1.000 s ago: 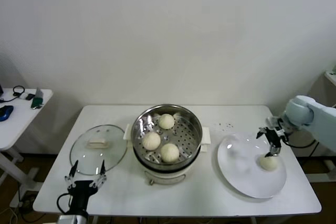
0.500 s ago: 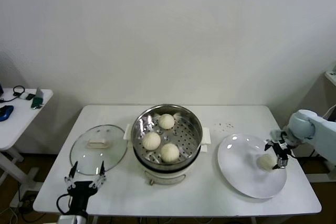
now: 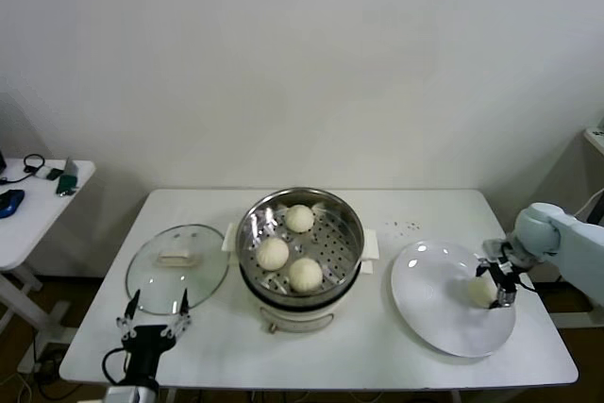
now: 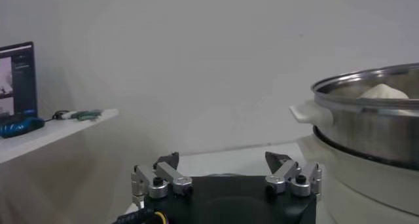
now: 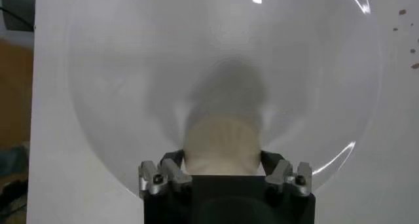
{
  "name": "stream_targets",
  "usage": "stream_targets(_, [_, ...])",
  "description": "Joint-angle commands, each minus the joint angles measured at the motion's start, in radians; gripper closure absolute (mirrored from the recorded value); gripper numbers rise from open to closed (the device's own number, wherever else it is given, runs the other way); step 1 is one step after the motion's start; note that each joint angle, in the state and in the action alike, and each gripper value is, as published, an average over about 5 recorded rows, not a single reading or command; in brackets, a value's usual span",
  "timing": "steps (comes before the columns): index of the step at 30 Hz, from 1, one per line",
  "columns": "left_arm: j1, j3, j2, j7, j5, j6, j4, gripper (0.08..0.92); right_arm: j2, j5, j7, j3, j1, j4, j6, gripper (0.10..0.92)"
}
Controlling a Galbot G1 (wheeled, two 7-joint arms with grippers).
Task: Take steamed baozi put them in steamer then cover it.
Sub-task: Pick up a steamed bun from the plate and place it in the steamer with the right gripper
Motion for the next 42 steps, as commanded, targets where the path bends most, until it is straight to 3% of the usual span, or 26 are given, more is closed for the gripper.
stream_targets(1, [0.001,-0.002,0.000,0.000,0.001,-0.001,-0.001,0.177,0.004,0.014,0.001,0.006,-0.005,-0.008,-0.004,0.273])
stream_targets(10, [0.003,0.005,-0.007,0.001,0.000,-0.007,-0.002,0.177,0.041,0.255,0.033,-0.228,0.290,0.005,-0.082,0.296])
stream_targets(18, [0.004,0.026,-0.015,0.004,-0.004,-0.012,-0.024,0.177,0.230,0.570,0.063,-0.533,0.684,0.002,-0.147,0.296])
stream_targets(29, [-0.008,0.043,-0.003,0.009,-0.026,-0.017,-0.038,0.177,0.473,0.906,0.137,-0.733,0.907,0.105,-0.232,0.296])
stream_targets(42, [0.000,0.042,0.018,0.013,-0.037,-0.022,-0.048,0.177,0.647,1.023,0.205,-0.768,0.894,0.177,-0.288,0.296])
